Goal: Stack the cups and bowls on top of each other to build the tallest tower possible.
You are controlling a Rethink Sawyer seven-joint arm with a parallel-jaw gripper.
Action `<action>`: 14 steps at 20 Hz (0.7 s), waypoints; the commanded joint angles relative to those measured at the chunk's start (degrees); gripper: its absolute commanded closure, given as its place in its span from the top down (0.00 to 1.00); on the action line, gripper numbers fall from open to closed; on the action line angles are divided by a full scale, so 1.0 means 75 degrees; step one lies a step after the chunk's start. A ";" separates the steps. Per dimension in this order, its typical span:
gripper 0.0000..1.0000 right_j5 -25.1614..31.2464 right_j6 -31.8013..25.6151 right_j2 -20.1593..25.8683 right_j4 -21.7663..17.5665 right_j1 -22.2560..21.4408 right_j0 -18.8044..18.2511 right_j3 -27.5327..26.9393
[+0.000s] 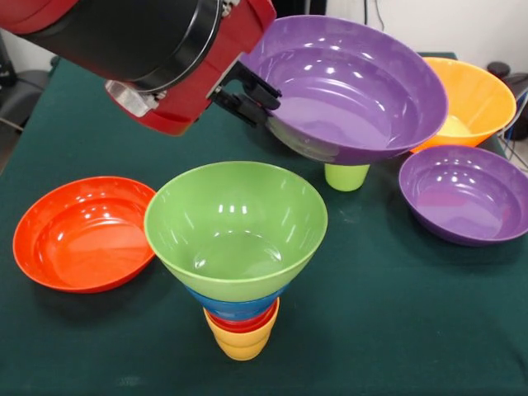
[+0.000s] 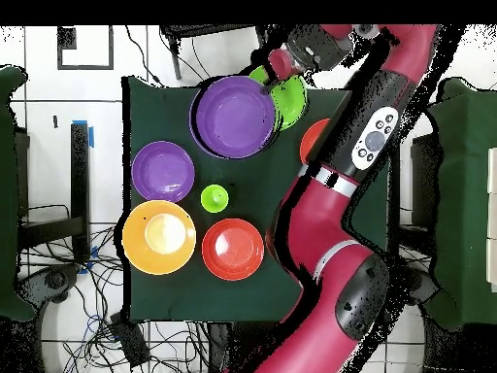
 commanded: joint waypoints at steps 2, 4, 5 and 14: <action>0.00 0.0794 -0.2916 0.0688 -0.1655 0.0042 -0.0074 -0.1104; 0.00 0.0785 -0.3083 0.0849 -0.1885 0.0055 -0.0077 -0.1127; 0.00 0.0782 -0.3167 0.0940 -0.2002 0.0064 -0.0080 -0.1142; 0.00 0.0822 -0.3605 0.1215 -0.2500 0.0111 -0.0159 -0.1092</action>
